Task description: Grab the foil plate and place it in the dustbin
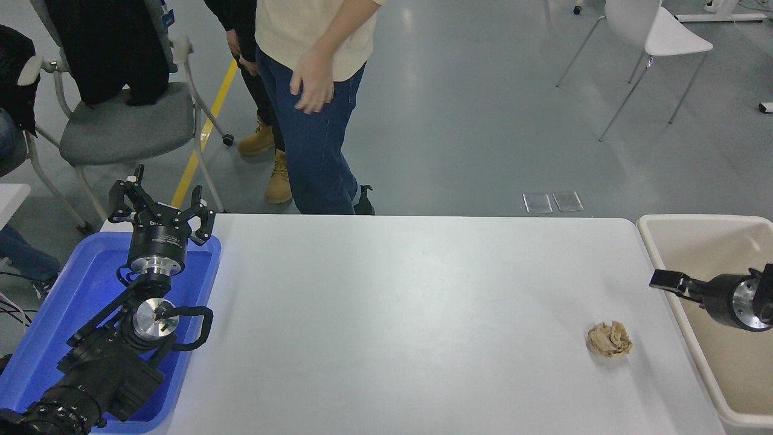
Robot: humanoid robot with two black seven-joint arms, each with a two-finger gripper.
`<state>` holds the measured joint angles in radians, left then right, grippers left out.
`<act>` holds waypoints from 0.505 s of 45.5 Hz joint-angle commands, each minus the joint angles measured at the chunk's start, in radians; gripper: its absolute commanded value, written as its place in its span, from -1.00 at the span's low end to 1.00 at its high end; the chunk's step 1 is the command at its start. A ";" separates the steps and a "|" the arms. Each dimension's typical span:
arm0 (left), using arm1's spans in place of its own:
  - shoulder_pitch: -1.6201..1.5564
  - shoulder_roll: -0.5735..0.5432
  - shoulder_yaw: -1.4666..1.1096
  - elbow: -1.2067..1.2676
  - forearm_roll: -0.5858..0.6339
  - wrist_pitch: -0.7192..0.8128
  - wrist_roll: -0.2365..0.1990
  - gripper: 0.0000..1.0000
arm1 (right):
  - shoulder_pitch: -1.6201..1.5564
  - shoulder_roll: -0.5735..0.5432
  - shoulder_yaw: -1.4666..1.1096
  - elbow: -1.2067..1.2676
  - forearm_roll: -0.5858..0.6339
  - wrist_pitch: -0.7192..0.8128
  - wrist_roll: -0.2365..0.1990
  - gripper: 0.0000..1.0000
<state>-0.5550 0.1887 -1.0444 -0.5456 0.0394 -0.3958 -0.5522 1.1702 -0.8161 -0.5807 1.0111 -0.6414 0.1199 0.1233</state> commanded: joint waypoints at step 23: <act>0.001 0.000 0.001 0.000 -0.001 0.000 0.002 0.98 | 1.080 0.273 -0.679 0.610 0.261 0.366 -0.002 1.00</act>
<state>-0.5551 0.1884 -1.0431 -0.5461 0.0398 -0.3958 -0.5509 1.9490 -0.7224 -1.1153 1.4712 -0.5508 0.3728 0.1213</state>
